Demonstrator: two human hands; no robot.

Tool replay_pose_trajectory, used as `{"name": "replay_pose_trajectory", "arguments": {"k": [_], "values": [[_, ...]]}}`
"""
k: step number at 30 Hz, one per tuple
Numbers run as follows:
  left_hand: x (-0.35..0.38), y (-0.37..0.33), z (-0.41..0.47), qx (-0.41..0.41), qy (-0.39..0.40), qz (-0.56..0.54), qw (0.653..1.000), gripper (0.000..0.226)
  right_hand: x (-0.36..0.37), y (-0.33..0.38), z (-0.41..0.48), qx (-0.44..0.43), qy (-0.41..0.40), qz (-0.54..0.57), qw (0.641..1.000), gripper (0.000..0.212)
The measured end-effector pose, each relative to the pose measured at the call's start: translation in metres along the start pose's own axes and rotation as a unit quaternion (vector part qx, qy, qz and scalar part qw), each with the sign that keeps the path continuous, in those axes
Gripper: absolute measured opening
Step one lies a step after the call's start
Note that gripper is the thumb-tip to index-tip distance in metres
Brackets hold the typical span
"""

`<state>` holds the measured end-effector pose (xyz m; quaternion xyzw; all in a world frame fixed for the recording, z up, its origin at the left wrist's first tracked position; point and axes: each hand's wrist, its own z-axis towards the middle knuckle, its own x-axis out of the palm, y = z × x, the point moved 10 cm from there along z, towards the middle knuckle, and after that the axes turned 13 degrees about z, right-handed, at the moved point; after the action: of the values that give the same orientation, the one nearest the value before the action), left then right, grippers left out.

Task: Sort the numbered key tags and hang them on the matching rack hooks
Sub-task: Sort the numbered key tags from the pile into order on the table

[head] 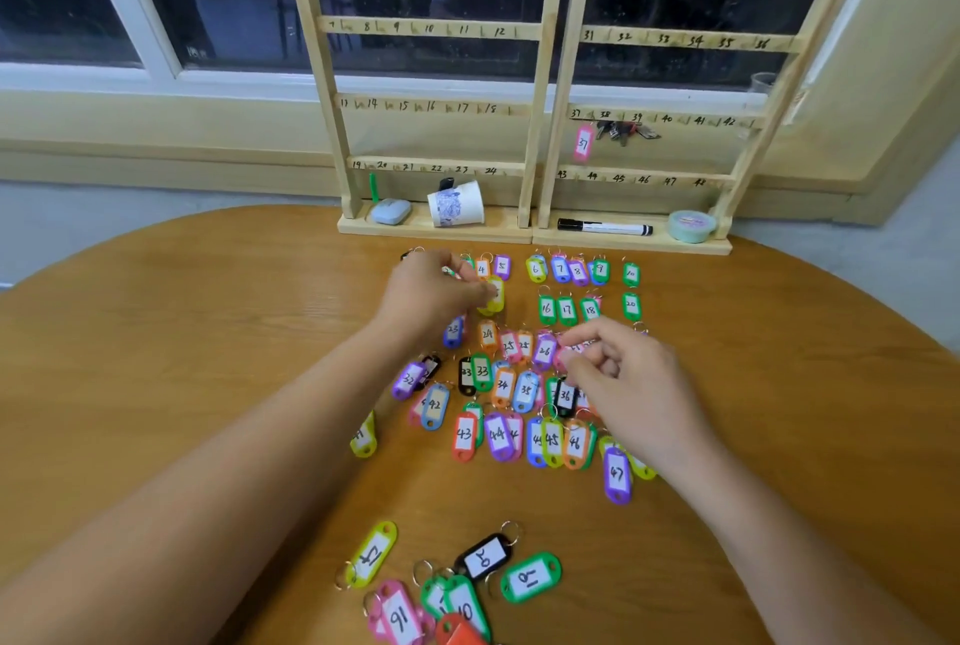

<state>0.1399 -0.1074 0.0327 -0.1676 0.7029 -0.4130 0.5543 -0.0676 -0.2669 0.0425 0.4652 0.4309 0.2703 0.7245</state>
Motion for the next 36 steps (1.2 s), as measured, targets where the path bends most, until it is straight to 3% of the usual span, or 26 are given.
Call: {"name": "replay_pose_trajectory", "arguments": {"k": [9,15,25,36], "values": [[0.036,-0.030,0.031,0.019,0.005,0.118,0.993,0.027,-0.013,-0.010,-0.003,-0.012,-0.019,0.024,0.999,0.011],[0.031,-0.033,0.023,0.048,-0.013,0.160,0.986,0.032,-0.009,-0.007,-0.005,-0.011,0.009,0.007,1.000,0.011],[-0.024,-0.003,-0.066,0.059,0.003,0.168,0.984,0.021,0.044,0.009,-0.041,0.010,0.272,-0.036,0.962,0.002],[-0.053,0.061,-0.157,0.011,0.083,0.136,0.987,0.021,0.075,0.033,-0.074,-0.060,0.359,-0.083,0.928,0.017]]}}
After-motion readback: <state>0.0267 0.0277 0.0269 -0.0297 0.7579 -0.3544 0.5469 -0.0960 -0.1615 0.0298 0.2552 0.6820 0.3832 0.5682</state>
